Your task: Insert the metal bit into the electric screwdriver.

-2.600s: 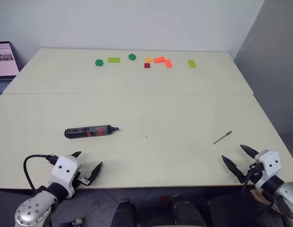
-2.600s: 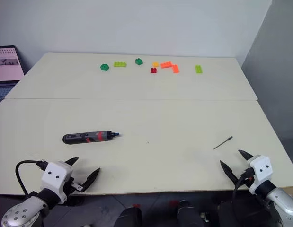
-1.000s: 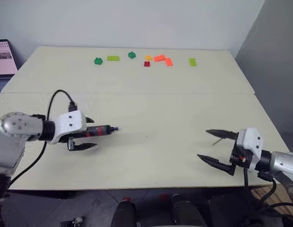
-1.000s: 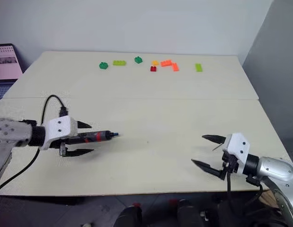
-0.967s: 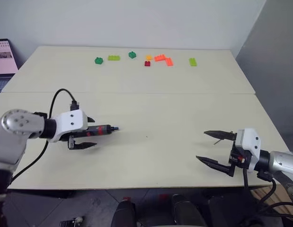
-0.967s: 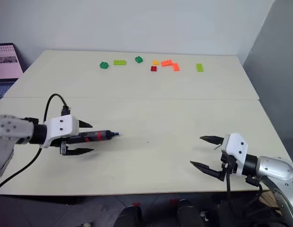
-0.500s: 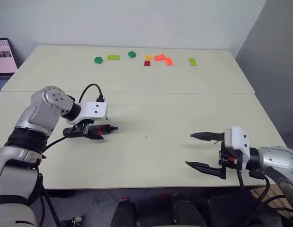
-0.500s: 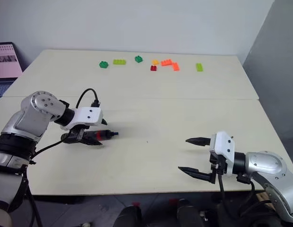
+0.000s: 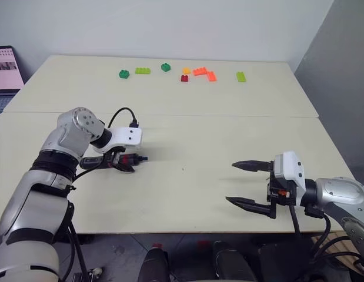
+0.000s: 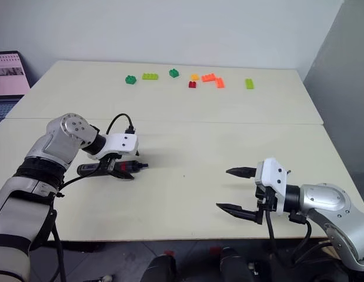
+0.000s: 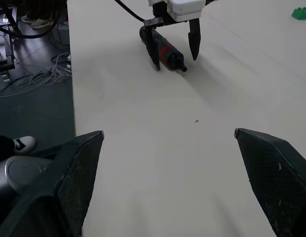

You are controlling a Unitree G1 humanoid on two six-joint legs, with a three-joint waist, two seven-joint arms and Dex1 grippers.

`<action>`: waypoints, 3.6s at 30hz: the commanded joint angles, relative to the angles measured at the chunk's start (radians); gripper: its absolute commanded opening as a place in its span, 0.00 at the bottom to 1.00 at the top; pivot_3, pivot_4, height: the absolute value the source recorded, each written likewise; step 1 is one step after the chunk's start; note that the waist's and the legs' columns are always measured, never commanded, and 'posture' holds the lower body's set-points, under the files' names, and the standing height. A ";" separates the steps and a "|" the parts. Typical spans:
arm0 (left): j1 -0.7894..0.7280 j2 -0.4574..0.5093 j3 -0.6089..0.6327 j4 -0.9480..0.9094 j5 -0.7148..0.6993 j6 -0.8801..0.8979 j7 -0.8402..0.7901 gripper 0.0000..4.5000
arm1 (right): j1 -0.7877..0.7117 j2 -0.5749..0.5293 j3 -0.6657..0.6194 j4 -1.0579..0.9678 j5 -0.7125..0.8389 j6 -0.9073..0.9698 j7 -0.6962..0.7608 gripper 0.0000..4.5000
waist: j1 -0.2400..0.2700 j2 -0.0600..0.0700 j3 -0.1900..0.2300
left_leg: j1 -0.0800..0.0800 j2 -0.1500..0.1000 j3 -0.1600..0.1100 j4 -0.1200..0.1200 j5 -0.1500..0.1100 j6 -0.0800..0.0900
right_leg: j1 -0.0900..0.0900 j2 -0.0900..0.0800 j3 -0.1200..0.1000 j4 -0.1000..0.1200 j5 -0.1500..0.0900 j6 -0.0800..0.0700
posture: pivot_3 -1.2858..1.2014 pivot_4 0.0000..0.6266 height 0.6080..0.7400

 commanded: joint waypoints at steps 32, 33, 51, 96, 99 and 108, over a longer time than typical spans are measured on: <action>0.010 -0.029 -0.010 -0.027 0.051 0.013 -0.008 0.37 | 0.009 0.018 0.004 -0.056 0.007 0.002 -0.032 1.00 | 0.015 0.000 0.000 | 0.001 0.000 -0.002 0.001 0.001 0.001 | 0.002 0.000 -0.002 0.001 0.000 0.001 | 0.52 0.24 1.00; 0.012 -0.025 -0.012 -0.029 0.053 0.005 -0.011 0.37 | 0.009 0.018 0.003 -0.056 0.007 0.001 -0.031 1.00 | 0.015 0.000 0.000 | 0.001 0.000 -0.002 0.001 0.001 0.001 | 0.002 0.000 -0.002 0.001 0.001 0.001 | 0.52 0.24 1.00; -0.058 -0.251 0.285 -0.337 -0.294 0.444 0.175 0.37 | -0.057 -0.019 -0.090 -0.038 0.107 0.040 -0.018 1.00 | 0.034 0.000 0.001 | -0.006 0.000 -0.006 0.010 0.001 0.001 | 0.001 0.000 -0.006 0.001 0.002 0.000 | 0.52 0.24 1.00; 0.492 -0.447 0.519 -0.723 -0.562 0.225 0.842 0.37 | -0.274 -0.113 -0.202 0.084 0.191 0.114 0.005 1.00 | 0.037 0.002 0.000 | 0.000 -0.001 -0.005 0.014 0.001 0.001 | 0.008 0.000 -0.003 0.001 0.004 0.007 | 0.52 0.24 1.00; 0.487 -0.450 0.514 -0.733 -0.570 0.228 0.847 0.37 | -0.279 -0.110 -0.194 0.093 0.175 0.106 0.008 1.00 | 0.037 0.002 0.000 | 0.000 -0.001 -0.004 0.014 0.001 0.001 | 0.008 0.000 -0.003 0.000 0.004 0.007 | 0.52 0.24 1.00; 0.434 -0.483 0.472 -0.839 -0.637 0.271 0.823 0.37 | -0.268 -0.176 -0.192 0.153 0.098 0.080 0.072 1.00 | 0.039 0.003 0.000 | -0.001 -0.001 -0.004 0.014 0.001 0.001 | 0.007 0.000 -0.003 0.000 0.004 0.007 | 0.52 0.24 1.00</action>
